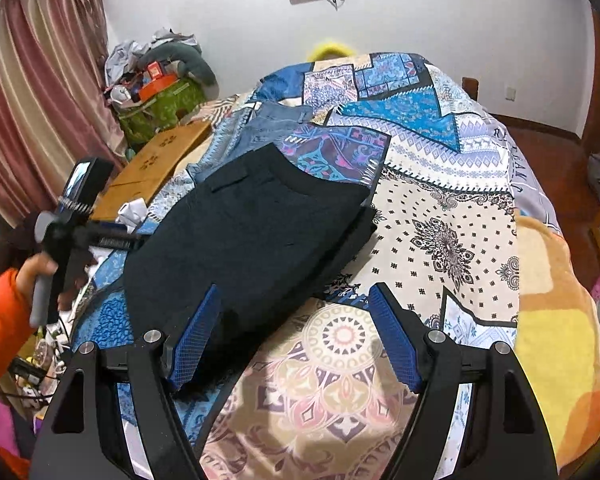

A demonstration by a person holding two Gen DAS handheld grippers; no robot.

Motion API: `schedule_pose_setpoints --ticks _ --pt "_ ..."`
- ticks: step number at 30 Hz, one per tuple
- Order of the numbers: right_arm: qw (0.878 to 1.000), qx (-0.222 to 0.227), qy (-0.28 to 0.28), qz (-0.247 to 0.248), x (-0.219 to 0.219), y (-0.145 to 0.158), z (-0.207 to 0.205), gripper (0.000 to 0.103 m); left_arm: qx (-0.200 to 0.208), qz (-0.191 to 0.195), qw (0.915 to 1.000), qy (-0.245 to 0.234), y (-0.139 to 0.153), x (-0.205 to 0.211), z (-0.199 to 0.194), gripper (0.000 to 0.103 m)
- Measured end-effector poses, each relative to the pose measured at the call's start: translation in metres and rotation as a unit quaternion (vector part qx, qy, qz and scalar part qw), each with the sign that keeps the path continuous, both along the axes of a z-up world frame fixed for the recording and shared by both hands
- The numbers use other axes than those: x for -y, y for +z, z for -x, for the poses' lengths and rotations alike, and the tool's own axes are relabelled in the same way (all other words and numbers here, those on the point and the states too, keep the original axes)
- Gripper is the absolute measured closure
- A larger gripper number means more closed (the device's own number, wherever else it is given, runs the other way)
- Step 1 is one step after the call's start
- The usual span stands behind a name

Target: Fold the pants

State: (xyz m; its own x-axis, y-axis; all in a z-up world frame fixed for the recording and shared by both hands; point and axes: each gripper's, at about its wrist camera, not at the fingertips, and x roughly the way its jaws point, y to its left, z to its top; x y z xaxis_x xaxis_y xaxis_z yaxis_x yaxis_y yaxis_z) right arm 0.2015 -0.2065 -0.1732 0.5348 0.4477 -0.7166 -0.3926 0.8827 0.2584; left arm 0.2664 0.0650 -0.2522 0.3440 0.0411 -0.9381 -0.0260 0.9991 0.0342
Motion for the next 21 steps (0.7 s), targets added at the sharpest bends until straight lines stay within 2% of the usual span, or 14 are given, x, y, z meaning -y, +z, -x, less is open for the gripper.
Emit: schedule_pose_setpoints --ticks 5,8,10,12,15,21 --pt "1.0 0.004 0.004 0.004 -0.007 -0.005 0.007 0.03 0.008 0.039 0.9987 -0.033 0.009 0.028 0.027 0.001" --pt "1.0 -0.001 -0.002 0.012 -0.007 -0.012 0.01 0.03 0.031 0.018 0.9986 -0.04 0.019 0.039 0.034 0.001" --pt "1.0 -0.008 -0.004 0.008 -0.004 -0.018 0.01 0.033 0.056 0.02 0.9971 -0.048 0.03 0.041 0.042 0.007" --pt "1.0 -0.01 -0.005 0.0 -0.002 -0.021 0.013 0.042 0.08 0.025 0.9942 -0.068 0.039 0.045 0.051 0.024" --pt "1.0 -0.011 -0.002 0.002 -0.002 -0.028 0.016 0.047 0.086 -0.001 0.9922 -0.09 0.033 0.053 0.06 0.033" --pt "1.0 -0.012 -0.001 -0.004 0.001 -0.031 0.019 0.052 0.097 -0.008 0.9928 -0.07 0.026 0.042 0.065 0.036"
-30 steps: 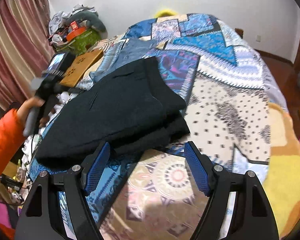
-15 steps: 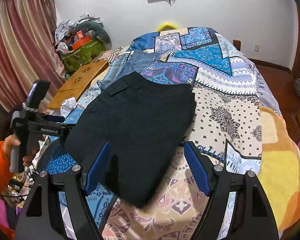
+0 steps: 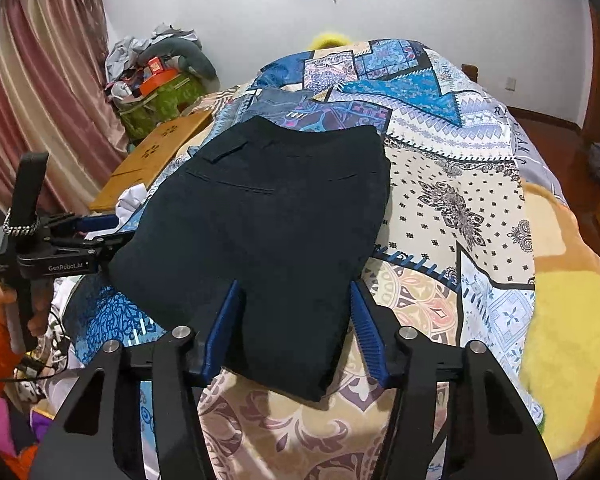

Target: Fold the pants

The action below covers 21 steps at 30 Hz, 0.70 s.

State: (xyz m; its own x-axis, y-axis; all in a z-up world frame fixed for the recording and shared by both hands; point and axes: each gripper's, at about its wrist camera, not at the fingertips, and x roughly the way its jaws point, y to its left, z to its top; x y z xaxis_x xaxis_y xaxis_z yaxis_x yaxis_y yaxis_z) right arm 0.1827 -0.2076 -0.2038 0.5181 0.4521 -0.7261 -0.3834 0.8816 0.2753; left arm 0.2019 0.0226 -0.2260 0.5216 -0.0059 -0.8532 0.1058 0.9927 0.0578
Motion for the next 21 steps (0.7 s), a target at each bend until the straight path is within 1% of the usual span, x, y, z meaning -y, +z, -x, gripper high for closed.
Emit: schedule_pose_setpoints --ticks 2,4,6,9,10,12,14,16,19,21 --pt "1.0 -0.005 0.001 0.001 0.001 0.003 -0.002 0.052 -0.004 -0.007 1.0 0.003 0.004 -0.005 -0.004 0.04" --pt "1.0 -0.014 0.006 0.006 0.002 0.008 -0.006 0.052 0.0 -0.013 0.9999 0.002 0.014 -0.01 -0.012 0.04" --pt "1.0 -0.014 0.004 0.012 0.004 0.013 -0.01 0.052 0.013 -0.005 0.9999 -0.001 0.025 -0.013 -0.018 0.04" --pt "1.0 0.001 -0.002 0.017 0.009 0.023 -0.022 0.052 0.033 0.019 0.9992 -0.011 0.046 -0.011 -0.034 0.039" --pt "1.0 0.003 -0.004 0.016 0.011 0.025 -0.028 0.052 0.038 0.024 0.9989 -0.014 0.051 -0.007 -0.043 0.038" --pt "1.0 0.004 -0.011 0.019 0.013 0.026 -0.043 0.052 0.04 0.025 0.9987 -0.021 0.056 0.0 -0.058 0.026" --pt "1.0 0.007 -0.016 0.025 0.014 0.025 -0.057 0.052 0.046 0.023 0.9982 -0.03 0.058 0.01 -0.074 0.023" --pt "0.999 0.006 -0.019 0.029 0.013 0.023 -0.074 0.052 0.045 0.018 0.9979 -0.044 0.058 0.023 -0.09 0.022" --pt "1.0 -0.005 -0.018 0.024 0.013 0.017 -0.098 0.052 0.038 0.009 0.9975 -0.059 0.05 0.04 -0.112 0.022" --pt "1.0 -0.007 -0.016 0.024 0.012 0.013 -0.111 0.052 0.028 0.01 0.9973 -0.068 0.042 0.049 -0.125 0.022"
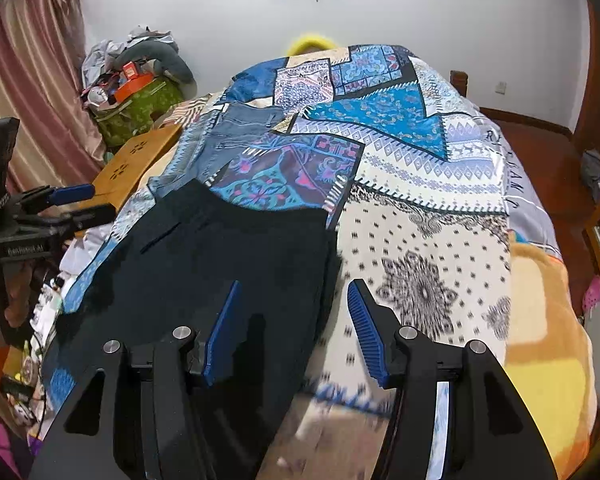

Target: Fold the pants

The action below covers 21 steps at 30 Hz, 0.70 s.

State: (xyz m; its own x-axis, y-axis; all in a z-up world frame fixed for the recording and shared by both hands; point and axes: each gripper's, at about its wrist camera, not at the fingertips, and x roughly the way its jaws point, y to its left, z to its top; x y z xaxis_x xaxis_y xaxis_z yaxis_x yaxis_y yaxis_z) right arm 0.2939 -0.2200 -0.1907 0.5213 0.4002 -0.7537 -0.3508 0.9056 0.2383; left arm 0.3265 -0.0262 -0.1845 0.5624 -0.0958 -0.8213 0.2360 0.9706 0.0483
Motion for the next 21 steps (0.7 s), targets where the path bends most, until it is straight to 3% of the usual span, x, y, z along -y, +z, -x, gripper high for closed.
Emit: schedule_pose_setpoints --ticks 2,6,7,9,15,21 --pt "1.0 0.0 0.007 -0.003 -0.002 -0.004 -0.013 0.052 -0.009 -0.004 0.9999 -0.002 -0.012 0.008 -0.013 0.023" --pt "1.0 -0.006 0.015 0.003 -0.005 -0.015 -0.032 0.052 -0.023 -0.003 0.9997 0.004 -0.029 0.013 -0.027 0.037" --pt "1.0 -0.009 0.017 0.003 -0.005 -0.018 -0.036 0.055 -0.023 0.002 0.9997 0.003 -0.031 0.012 -0.03 0.038" --pt "0.999 -0.021 0.027 0.008 -0.006 -0.025 -0.04 0.07 -0.021 0.0 0.9998 0.0 -0.034 0.011 -0.03 0.04" --pt "0.999 -0.025 0.035 0.008 -0.007 -0.039 -0.042 0.071 -0.016 -0.008 0.9998 0.008 -0.042 0.008 -0.03 0.039" --pt "0.999 -0.027 0.029 0.021 -0.008 -0.026 -0.039 0.071 -0.019 0.001 0.9998 0.005 -0.031 0.006 -0.029 0.04"
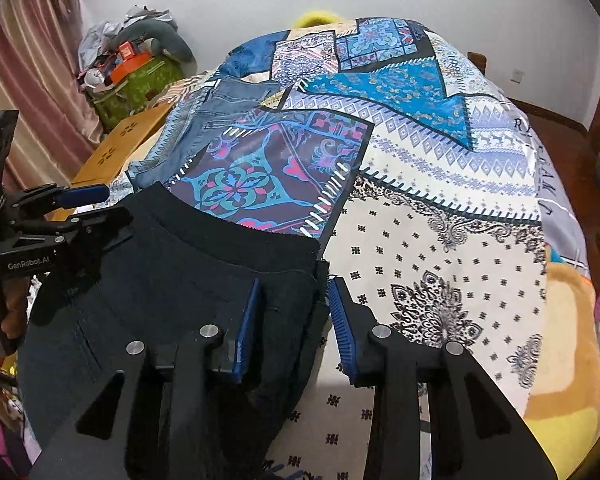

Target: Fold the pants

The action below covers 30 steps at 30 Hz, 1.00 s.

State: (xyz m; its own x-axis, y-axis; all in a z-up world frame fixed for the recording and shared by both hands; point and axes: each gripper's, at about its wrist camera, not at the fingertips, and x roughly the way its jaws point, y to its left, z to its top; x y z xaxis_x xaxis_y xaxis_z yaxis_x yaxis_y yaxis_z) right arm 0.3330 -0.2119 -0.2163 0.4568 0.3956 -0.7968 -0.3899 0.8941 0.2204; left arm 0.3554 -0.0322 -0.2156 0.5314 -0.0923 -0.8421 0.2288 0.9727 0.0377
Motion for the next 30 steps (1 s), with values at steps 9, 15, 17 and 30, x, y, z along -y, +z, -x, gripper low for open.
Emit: schedule_pose_setpoints --ticks 9,15,17,30 --pt "0.998 0.055 -0.011 -0.014 0.008 0.046 0.039 0.028 0.029 0.045 0.998 0.033 0.045 -0.028 0.025 0.012" --pt "0.999 0.019 -0.006 -0.038 0.008 0.037 0.059 0.023 -0.024 0.057 0.9981 0.003 0.026 -0.027 0.039 0.009" --pt "0.999 0.001 -0.002 -0.038 0.007 0.027 0.062 0.023 -0.038 0.046 0.9982 0.002 0.015 -0.026 0.04 0.009" --pt "0.99 -0.097 -0.013 -0.101 0.017 -0.022 0.043 0.017 -0.122 0.094 0.988 -0.008 -0.025 -0.021 0.011 0.004"
